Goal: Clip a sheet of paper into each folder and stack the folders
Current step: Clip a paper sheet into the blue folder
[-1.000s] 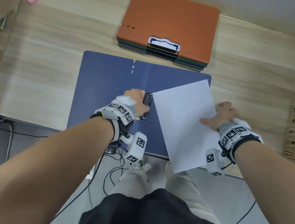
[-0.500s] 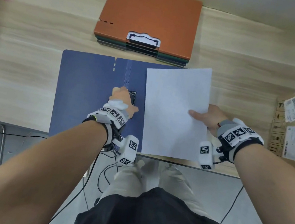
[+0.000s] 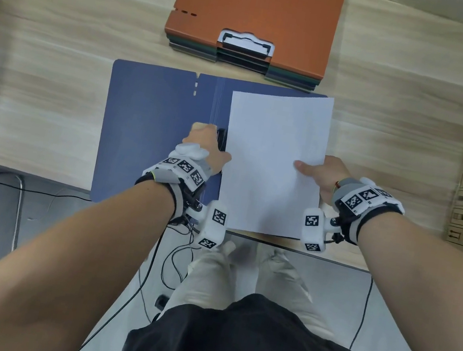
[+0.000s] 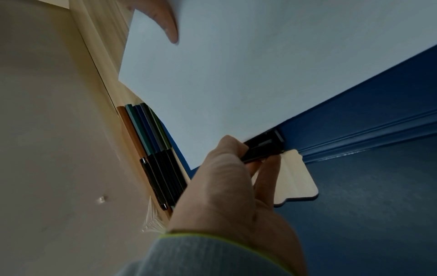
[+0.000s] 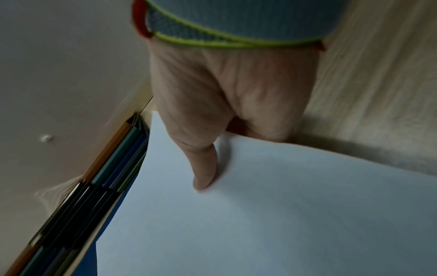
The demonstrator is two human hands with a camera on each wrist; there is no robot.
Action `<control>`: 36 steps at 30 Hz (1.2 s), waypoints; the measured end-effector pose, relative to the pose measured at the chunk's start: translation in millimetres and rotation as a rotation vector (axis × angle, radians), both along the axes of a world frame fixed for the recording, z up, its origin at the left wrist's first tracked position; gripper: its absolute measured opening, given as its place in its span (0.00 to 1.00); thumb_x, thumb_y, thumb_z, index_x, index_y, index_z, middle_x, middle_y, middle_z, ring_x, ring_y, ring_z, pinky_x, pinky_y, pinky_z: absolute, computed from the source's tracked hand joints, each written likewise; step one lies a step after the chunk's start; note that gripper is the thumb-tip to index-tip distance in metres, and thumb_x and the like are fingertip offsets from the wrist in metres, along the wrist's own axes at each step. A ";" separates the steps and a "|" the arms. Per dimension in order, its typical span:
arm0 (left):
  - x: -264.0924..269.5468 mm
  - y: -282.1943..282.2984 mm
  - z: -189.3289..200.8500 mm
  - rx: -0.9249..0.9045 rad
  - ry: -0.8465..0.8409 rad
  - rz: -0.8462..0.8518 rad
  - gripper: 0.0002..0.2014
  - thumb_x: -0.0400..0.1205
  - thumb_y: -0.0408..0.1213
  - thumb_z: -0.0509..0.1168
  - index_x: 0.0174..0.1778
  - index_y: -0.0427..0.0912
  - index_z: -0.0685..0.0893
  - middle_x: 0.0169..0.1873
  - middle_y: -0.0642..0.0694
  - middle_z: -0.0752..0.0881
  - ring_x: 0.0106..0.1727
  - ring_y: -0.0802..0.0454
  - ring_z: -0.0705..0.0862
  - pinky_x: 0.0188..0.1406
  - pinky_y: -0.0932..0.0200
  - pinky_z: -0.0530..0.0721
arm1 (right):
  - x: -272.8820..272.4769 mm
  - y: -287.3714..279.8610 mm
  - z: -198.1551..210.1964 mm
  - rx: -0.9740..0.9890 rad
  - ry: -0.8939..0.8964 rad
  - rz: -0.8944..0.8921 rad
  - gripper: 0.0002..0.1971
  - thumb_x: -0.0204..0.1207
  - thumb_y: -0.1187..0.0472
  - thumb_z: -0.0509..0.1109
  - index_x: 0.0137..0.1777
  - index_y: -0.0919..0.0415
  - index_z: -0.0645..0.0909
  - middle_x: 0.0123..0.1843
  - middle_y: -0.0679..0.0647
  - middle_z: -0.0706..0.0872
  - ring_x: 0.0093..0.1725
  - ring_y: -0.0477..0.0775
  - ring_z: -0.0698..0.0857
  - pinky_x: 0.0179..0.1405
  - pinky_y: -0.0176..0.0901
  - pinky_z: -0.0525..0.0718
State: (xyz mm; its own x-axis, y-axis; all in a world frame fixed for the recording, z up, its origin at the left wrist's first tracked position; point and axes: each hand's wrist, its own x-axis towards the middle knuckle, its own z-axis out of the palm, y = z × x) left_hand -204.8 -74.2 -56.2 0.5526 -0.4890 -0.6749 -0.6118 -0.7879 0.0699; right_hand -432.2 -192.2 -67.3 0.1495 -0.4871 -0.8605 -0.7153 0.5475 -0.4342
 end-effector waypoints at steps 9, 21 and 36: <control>10.3 11.0 3.3 -0.060 0.110 0.022 0.20 0.77 0.47 0.70 0.64 0.45 0.77 0.57 0.45 0.81 0.45 0.42 0.89 0.49 0.48 0.90 | 9.1 6.2 9.0 -0.019 -0.011 -0.112 0.25 0.70 0.55 0.81 0.64 0.64 0.81 0.59 0.55 0.88 0.59 0.61 0.86 0.64 0.59 0.83; 10.7 14.1 2.9 -0.109 0.162 0.059 0.22 0.76 0.46 0.71 0.65 0.46 0.77 0.60 0.45 0.81 0.46 0.41 0.90 0.51 0.44 0.91 | 21.1 9.2 12.2 -0.124 0.044 0.011 0.35 0.61 0.43 0.82 0.60 0.69 0.80 0.58 0.60 0.87 0.55 0.62 0.87 0.61 0.59 0.85; 3.8 -3.6 -7.4 0.022 0.039 -0.049 0.23 0.77 0.45 0.73 0.66 0.40 0.78 0.65 0.41 0.76 0.44 0.44 0.78 0.38 0.55 0.75 | 31.1 11.9 22.2 -0.140 0.148 0.112 0.41 0.77 0.48 0.73 0.80 0.73 0.61 0.79 0.64 0.70 0.77 0.64 0.71 0.68 0.49 0.72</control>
